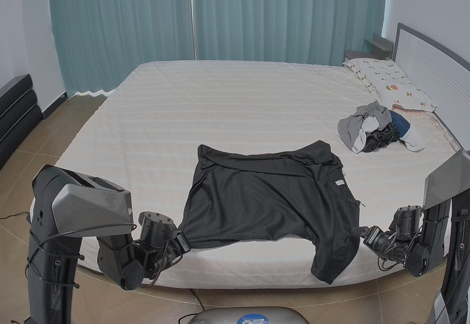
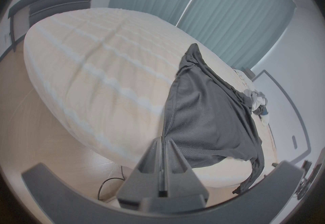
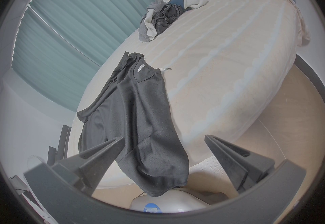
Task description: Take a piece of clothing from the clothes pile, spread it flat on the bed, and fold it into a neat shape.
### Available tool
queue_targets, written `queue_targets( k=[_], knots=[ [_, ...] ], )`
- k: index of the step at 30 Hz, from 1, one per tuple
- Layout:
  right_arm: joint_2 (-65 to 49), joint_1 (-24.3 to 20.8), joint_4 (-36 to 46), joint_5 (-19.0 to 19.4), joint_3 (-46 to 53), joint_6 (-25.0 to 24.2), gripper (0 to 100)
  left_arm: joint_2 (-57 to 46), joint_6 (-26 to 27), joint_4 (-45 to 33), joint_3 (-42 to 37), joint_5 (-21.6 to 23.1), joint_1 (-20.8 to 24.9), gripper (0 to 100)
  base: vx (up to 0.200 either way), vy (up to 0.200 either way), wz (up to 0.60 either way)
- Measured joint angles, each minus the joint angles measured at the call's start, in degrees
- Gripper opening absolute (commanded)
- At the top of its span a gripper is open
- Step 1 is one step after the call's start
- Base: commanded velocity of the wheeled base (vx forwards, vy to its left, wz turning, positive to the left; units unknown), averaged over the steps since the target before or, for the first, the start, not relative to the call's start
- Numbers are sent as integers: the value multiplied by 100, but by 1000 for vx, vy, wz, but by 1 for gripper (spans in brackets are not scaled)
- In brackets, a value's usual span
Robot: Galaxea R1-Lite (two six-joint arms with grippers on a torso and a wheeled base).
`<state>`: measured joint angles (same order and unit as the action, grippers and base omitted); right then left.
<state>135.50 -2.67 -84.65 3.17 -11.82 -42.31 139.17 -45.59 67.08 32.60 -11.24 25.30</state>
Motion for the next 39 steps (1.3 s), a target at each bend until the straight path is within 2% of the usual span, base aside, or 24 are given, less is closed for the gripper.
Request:
queue_targets(
  k=[7, 13, 27, 28, 39],
  knots=[
    [177, 185, -12, 90, -339, 154, 100, -258, -316, 74, -380, 427, -461, 0, 0, 0, 0],
    [546, 327, 38, 282, -868, 503, 100, -380, -564, 216, -443, 780, -844, 0, 0, 0, 0],
    [990, 234, 46, 307, -1551, 641, 100, -438, -672, 233, -432, 911, -926, 0, 0, 0, 0],
    [1007, 210, 44, 306, -1565, 657, 0, -438, -670, 233, -432, 913, -929, 0, 0, 0, 0],
    [1078, 265, -28, 310, -1498, 751, 0, -441, -639, 241, -457, 914, -920, 0, 0, 0, 0]
  ],
)
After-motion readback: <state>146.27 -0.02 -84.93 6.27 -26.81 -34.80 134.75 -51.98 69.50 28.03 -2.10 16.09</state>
